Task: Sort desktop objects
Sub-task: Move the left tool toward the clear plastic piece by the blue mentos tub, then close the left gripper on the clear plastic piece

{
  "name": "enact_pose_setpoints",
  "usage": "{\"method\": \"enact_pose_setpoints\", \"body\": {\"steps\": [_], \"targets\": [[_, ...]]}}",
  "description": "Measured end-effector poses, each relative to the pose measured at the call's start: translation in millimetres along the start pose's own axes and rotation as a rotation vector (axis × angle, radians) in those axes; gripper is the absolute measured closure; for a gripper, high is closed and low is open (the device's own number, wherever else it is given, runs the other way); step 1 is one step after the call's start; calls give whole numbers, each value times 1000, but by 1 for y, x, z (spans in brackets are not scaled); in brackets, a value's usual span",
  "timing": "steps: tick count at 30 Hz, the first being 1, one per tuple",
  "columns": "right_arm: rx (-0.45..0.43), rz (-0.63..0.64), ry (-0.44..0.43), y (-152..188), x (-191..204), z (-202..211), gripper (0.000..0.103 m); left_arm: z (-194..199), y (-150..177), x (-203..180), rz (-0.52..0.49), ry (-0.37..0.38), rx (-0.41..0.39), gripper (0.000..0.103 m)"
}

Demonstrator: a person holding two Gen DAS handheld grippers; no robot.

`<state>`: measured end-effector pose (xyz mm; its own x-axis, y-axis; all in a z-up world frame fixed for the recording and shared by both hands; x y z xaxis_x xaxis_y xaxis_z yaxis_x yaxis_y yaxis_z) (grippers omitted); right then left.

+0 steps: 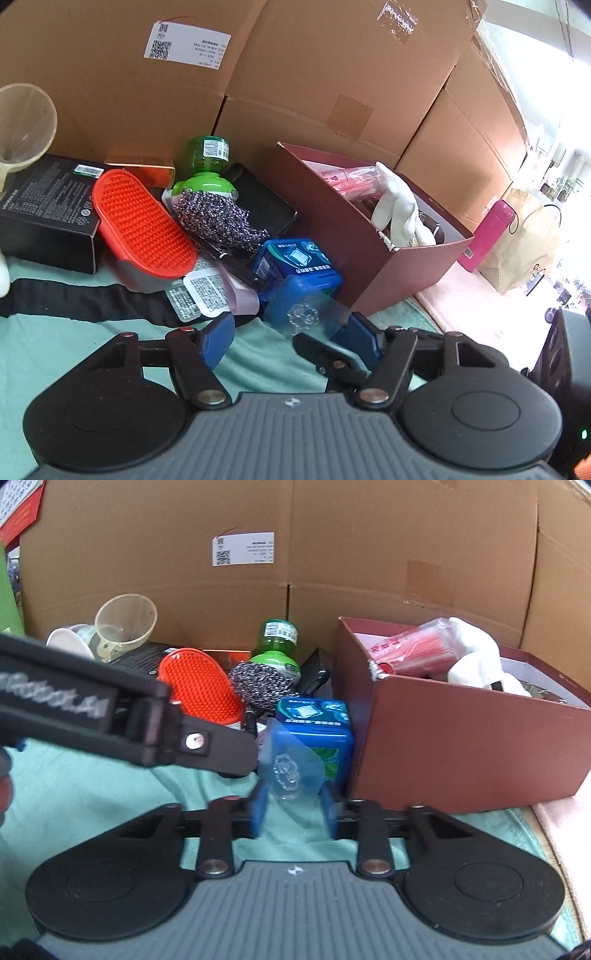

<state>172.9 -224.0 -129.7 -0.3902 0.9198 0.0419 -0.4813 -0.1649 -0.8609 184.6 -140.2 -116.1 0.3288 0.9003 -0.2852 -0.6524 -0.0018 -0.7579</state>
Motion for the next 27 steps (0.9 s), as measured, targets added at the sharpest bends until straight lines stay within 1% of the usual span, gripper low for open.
{"method": "enact_pose_setpoints", "body": {"steps": [1, 6, 8, 10, 12, 14, 16, 18, 19, 20, 21, 24, 27], "targets": [[3, 12, -17, 0, 3, 0, 82, -1, 1, -1, -2, 2, 6, 33], [28, 126, -112, 7, 30, 7, 82, -7, 10, 2, -16, -12, 30, 33], [28, 152, -109, 7, 35, 9, 80, -8, 12, 4, -7, -12, 39, 33], [25, 148, -103, 5, 33, 9, 79, -10, 13, 6, -9, -14, 46, 34], [36, 134, -102, 5, 30, 8, 74, -13, 13, 8, -3, -15, 53, 43], [40, 125, -91, 4, 26, 8, 51, -18, 14, 9, 18, -4, 72, 46], [47, 126, -90, 5, 27, 7, 50, -23, 14, 11, 35, -2, 86, 52], [68, 126, -89, 6, 27, 4, 49, -27, 15, 12, 41, -14, 100, 66], [78, 126, -85, 6, 26, 2, 49, -28, 15, 13, 44, -18, 104, 69], [87, 123, -83, 6, 25, 0, 48, -29, 15, 13, 48, -21, 107, 75], [92, 119, -81, 6, 25, -1, 48, -30, 14, 15, 52, -24, 109, 77], [83, 97, -81, 2, 23, -6, 48, -31, 12, 15, 56, -35, 107, 77], [76, 75, -87, -1, 21, -12, 48, -32, 7, 13, 50, -49, 83, 77]]}}
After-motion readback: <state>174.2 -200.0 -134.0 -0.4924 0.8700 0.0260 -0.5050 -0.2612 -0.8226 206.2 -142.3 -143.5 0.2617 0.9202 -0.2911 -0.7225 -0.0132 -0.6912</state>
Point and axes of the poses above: each gripper's, at about its wrist camera, not at the fingertips, and z roughly against the way its jaws point, x to its left, y to its underside, the point moved 9 cm from there along -z, roughly the way its jaws point, and after that the axes turned 12 degrees about -y, right-handed, at the moved point
